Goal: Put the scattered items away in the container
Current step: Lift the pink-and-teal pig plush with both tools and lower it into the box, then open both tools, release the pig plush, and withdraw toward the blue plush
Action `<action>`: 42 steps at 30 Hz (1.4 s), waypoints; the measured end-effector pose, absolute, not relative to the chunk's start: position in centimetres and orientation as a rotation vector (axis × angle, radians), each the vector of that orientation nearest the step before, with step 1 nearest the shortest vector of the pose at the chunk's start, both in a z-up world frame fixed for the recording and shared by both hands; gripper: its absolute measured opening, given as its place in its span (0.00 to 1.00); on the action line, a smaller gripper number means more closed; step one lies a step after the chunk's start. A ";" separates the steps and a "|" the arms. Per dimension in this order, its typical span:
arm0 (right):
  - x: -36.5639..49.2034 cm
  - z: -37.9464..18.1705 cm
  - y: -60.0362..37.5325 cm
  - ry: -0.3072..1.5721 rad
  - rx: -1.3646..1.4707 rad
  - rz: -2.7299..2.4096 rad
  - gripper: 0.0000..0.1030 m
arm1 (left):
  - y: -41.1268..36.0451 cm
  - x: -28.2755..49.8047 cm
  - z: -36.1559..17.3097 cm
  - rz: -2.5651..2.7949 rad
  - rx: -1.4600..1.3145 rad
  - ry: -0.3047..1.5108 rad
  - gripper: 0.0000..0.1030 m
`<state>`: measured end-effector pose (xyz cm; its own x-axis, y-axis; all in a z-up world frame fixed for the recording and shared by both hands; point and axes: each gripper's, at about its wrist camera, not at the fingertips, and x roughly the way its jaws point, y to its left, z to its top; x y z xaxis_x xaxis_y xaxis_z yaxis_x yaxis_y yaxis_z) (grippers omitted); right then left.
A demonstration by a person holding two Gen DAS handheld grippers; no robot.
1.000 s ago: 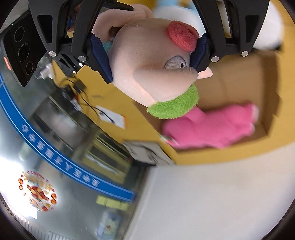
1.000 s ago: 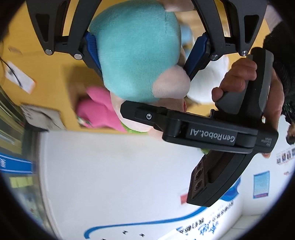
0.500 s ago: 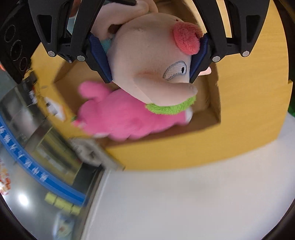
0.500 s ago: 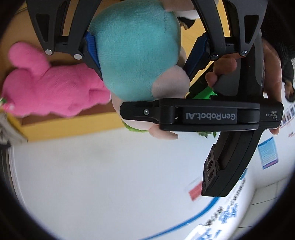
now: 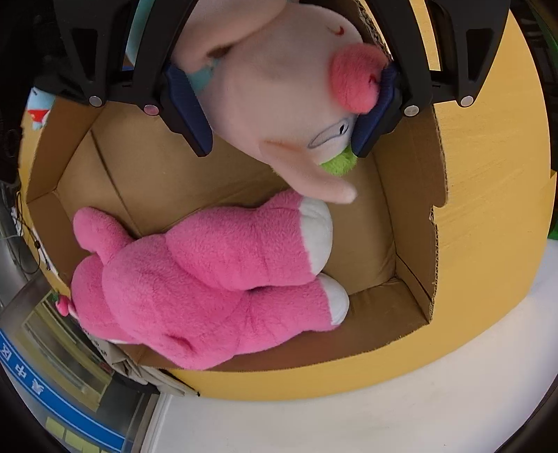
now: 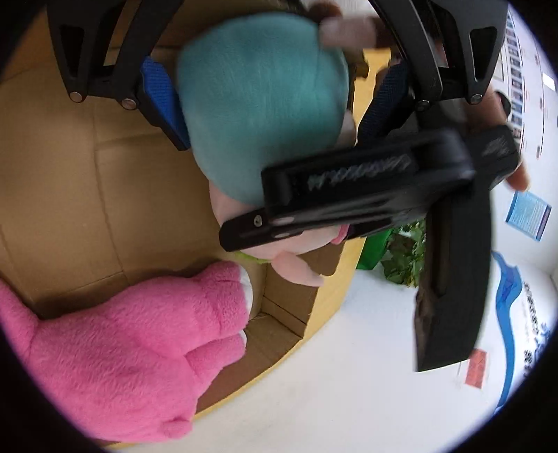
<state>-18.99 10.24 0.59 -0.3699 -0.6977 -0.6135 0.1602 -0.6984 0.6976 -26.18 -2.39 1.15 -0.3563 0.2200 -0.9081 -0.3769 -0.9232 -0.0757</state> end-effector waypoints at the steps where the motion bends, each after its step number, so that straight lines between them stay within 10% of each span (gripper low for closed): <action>1: -18.6 1.0 10.8 -0.712 1.299 -2.099 0.93 | -2.6 -25.9 1.5 2.326 -1.508 0.197 0.83; 6: -16.7 2.5 13.1 -0.552 1.258 -2.135 0.90 | -3.9 -25.4 2.0 2.351 -1.509 0.169 0.83; 11: -16.2 1.8 10.9 -0.491 1.284 -2.113 0.57 | -4.5 -25.7 1.5 2.357 -1.525 0.119 0.83; 27: -17.6 2.0 12.2 -0.317 1.311 -2.152 0.68 | -5.8 -23.7 3.1 2.398 -1.418 0.036 0.83; 42: -9.7 8.8 16.2 0.049 1.030 -2.598 0.80 | -2.3 -6.2 12.0 2.703 -1.135 -0.043 0.93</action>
<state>-9.70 16.23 8.85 -0.6768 -0.3033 -0.6708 0.3285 -0.9399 0.0935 -6.19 -2.28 12.00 -0.6815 0.2027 -0.7032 -0.1804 -0.9778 -0.1069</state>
